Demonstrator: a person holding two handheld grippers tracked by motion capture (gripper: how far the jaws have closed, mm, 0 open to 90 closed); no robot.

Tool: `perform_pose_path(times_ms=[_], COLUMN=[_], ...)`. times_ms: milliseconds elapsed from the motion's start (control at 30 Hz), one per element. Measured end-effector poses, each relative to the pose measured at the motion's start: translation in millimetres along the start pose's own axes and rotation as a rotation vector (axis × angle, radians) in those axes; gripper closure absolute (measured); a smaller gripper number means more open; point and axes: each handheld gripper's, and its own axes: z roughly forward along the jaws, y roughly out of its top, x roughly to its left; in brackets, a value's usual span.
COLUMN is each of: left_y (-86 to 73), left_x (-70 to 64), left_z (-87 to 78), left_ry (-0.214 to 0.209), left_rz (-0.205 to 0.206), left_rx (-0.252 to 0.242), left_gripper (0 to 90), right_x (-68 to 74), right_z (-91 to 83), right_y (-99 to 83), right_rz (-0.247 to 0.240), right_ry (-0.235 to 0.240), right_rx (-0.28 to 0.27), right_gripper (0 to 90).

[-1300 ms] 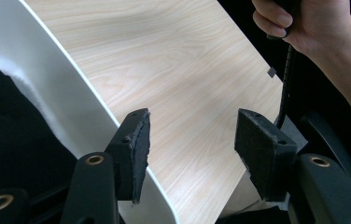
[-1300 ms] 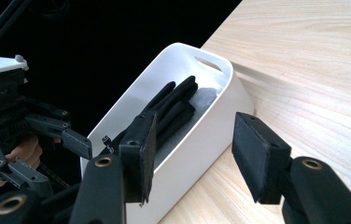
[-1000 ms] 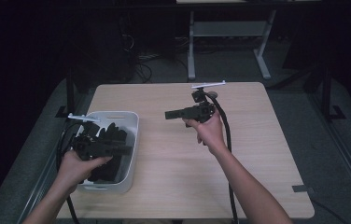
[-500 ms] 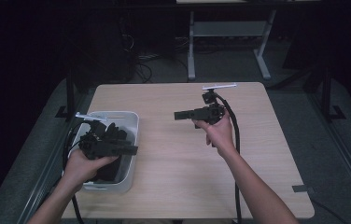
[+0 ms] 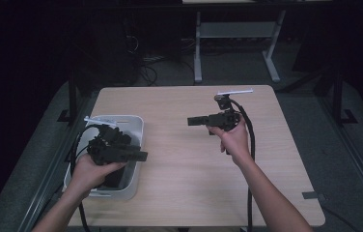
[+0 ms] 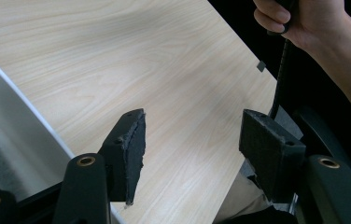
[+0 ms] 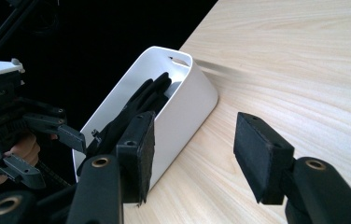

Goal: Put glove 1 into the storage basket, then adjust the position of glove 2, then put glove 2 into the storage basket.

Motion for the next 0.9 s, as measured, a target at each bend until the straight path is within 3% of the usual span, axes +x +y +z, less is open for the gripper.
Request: perform_pose_path(times_ms=[433, 900], left_y=[3.1, 9.3], left_x=[-4.3, -11.3], left_z=[10.0, 32.3], left_ry=[-0.01, -0.031], left_rz=[0.016, 0.03], left_rx=[0.012, 0.032], left_gripper=[39.7, 38.9], right_x=[-7.0, -25.8], right_z=[-15.4, -32.9], right_y=[-8.1, -22.7], right_rz=[0.017, 0.046], right_ry=[-0.013, -0.028], right_rx=[-0.02, -0.035], right_gripper=[47.2, 47.4])
